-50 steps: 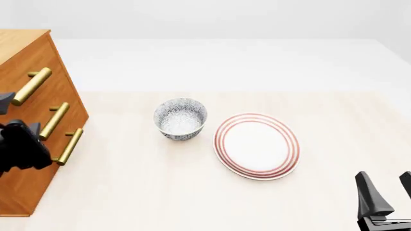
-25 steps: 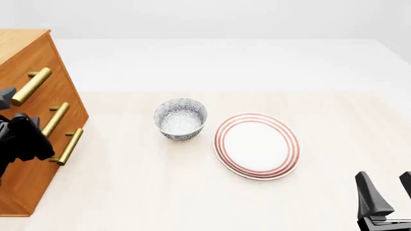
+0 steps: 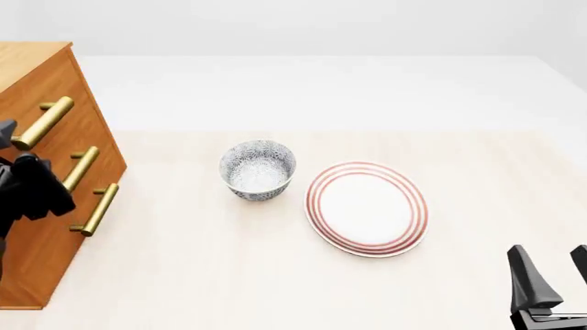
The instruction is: Open the top drawer of the cabinet.
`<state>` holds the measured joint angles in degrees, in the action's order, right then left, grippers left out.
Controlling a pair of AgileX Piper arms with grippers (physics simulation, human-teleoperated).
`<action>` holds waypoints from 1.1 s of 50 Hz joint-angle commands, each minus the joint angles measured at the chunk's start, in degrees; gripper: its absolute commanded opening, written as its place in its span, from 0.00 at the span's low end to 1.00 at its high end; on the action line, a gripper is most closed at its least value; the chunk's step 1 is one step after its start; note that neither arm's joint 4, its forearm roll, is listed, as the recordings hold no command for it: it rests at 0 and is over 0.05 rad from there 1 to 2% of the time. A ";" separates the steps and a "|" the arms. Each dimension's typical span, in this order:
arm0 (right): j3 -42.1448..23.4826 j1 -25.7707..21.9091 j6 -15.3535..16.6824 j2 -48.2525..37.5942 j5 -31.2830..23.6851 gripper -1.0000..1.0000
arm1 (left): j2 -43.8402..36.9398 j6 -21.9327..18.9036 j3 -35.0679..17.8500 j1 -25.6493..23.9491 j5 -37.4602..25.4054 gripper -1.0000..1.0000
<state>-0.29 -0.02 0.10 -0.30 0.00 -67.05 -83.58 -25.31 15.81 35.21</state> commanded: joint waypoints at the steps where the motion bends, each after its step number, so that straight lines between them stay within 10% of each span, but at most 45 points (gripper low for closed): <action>1: 0.09 0.02 -0.02 0.01 0.09 1.00 | -1.25 0.79 -1.14 1.19 0.71 1.00; 18: 0.07 0.02 -0.01 0.13 -0.04 1.00 | -1.80 0.99 -2.48 1.82 0.34 1.00; 19: 0.07 0.02 -0.01 0.14 -0.05 1.00 | -1.51 0.87 -2.23 1.73 0.72 0.00; 55: 0.06 0.02 -0.02 -0.04 0.11 1.00 | 1.34 -4.50 0.02 -3.82 1.30 0.00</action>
<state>-0.29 -0.01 0.09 -0.27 -0.04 -68.79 -87.00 -26.26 13.84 38.27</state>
